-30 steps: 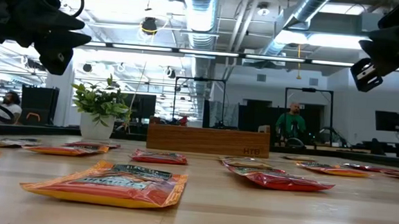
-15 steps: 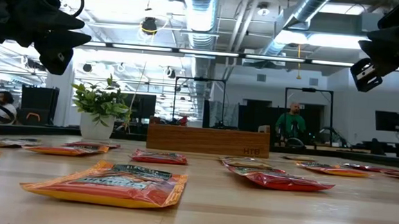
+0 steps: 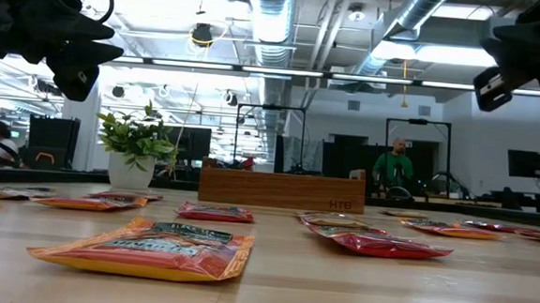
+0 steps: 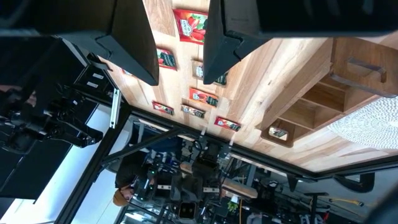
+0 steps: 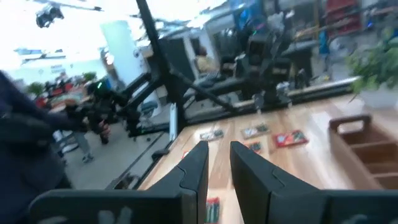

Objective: Pick & Place Tea

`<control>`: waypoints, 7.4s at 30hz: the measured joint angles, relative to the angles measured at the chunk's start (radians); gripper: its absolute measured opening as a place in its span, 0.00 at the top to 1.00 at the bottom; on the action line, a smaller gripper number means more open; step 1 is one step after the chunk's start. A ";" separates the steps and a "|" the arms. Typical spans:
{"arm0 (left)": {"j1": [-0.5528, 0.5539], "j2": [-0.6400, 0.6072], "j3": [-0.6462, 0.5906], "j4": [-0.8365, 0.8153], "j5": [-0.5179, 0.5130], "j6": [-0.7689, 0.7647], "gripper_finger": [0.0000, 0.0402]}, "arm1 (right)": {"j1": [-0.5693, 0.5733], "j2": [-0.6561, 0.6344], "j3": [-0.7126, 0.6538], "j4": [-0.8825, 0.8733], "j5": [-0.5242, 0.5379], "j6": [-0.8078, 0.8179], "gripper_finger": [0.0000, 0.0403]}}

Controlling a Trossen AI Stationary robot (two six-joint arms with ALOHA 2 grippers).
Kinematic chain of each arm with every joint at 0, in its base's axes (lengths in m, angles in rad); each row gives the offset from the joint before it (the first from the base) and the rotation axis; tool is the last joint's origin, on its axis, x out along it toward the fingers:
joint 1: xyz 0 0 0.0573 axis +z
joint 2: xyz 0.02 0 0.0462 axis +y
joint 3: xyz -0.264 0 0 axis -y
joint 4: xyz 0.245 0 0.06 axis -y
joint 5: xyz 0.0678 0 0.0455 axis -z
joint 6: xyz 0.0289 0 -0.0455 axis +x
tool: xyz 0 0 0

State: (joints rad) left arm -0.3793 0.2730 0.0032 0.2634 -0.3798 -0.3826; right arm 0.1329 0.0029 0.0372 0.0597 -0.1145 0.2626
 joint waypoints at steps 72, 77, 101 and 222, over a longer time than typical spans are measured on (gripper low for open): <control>0.000 0.000 0.000 -0.020 0.000 -0.007 0.71 | 0.050 0.780 0.461 0.159 0.295 0.078 0.85; 0.000 0.000 0.000 -0.033 0.000 -0.007 0.71 | 0.047 0.783 0.461 0.158 0.301 0.079 0.85; 0.000 0.000 0.000 -0.056 0.000 0.009 0.71 | -0.080 1.059 0.986 -1.000 0.301 0.079 0.85; 0.000 0.000 0.000 -0.090 0.000 0.008 0.71 | -0.639 1.557 0.784 -0.656 0.175 -0.195 0.55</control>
State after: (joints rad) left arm -0.3791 0.2733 0.0032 0.1734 -0.3794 -0.3745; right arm -0.5063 1.5600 0.8207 -0.5961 0.0602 0.0680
